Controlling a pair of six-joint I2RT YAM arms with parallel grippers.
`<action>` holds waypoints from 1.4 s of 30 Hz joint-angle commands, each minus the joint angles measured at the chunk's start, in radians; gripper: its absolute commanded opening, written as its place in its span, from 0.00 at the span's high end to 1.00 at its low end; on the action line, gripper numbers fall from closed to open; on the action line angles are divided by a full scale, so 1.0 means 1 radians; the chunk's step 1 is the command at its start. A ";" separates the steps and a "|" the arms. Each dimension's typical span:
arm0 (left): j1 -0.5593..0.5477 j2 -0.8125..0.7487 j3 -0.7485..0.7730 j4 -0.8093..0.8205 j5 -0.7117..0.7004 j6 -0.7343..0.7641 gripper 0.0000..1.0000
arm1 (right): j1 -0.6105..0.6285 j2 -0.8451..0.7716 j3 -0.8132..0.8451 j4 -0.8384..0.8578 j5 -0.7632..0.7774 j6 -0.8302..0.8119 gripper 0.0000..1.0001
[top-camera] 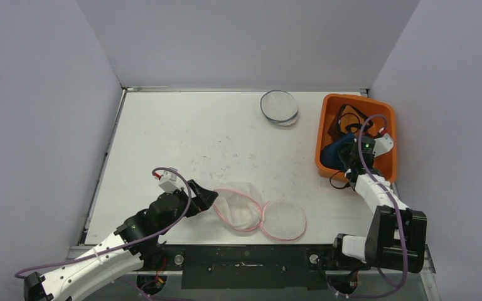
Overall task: Unzip the laundry bag and remove the bra
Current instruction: Place the bra in the bin, then close the laundry bag at the center of the board.
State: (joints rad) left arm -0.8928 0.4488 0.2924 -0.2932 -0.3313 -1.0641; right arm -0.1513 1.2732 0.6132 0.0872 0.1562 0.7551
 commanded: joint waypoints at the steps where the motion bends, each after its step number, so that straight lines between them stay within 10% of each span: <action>1: 0.007 -0.019 0.052 -0.032 -0.025 0.047 0.03 | 0.002 -0.117 -0.041 0.113 -0.006 -0.010 0.73; 10: 0.009 0.041 0.135 -0.070 -0.060 0.172 0.04 | 0.245 -0.447 0.076 -0.131 0.064 -0.010 0.34; 23: 0.008 0.338 0.282 -0.032 0.047 0.416 0.04 | 0.954 -0.425 -0.041 -0.427 0.195 -0.027 0.28; 42: 0.006 0.713 0.565 -0.208 0.124 0.888 0.09 | 0.991 -0.741 -0.188 -0.618 0.135 0.214 0.27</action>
State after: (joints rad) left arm -0.8883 1.1130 0.7872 -0.4229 -0.2291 -0.3168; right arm 0.8330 0.5560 0.3885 -0.4835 0.2832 0.9375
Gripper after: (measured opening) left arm 0.920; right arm 0.731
